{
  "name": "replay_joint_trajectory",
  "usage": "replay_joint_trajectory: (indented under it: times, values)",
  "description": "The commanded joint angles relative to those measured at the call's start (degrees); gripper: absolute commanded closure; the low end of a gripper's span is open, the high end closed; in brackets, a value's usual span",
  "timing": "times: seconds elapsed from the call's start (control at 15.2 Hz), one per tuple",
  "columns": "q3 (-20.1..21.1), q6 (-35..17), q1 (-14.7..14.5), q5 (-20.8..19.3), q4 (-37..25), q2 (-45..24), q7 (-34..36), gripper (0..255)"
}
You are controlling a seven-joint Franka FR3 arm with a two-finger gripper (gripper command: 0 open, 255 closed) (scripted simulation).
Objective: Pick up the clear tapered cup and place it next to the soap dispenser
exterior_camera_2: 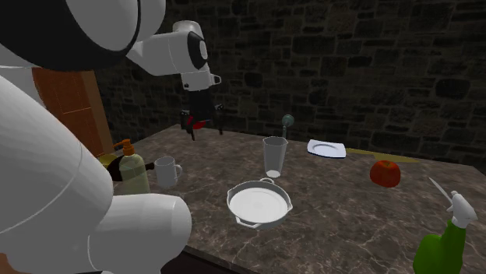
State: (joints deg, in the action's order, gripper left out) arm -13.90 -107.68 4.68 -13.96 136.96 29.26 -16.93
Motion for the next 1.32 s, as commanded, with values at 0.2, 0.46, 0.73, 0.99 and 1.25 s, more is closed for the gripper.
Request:
replay_joint_trajectory:
  times: [0.2,0.46,0.73,0.99,1.25]
  values:
    - [-4.89,-4.79,1.27,-0.97,-4.55,-8.23,-5.45,0]
    - [-8.54,-8.39,2.01,-0.08,-9.23,-15.73,-10.12,0]
    - [-11.73,-11.3,2.9,2.43,-14.95,-23.85,-15.31,0]
    - [-13.96,-13.24,4.56,6.45,-21.78,-32.51,-20.93,0]
    - [-14.74,-13.9,6.83,10.28,-28.15,-39.71,-25.37,0]
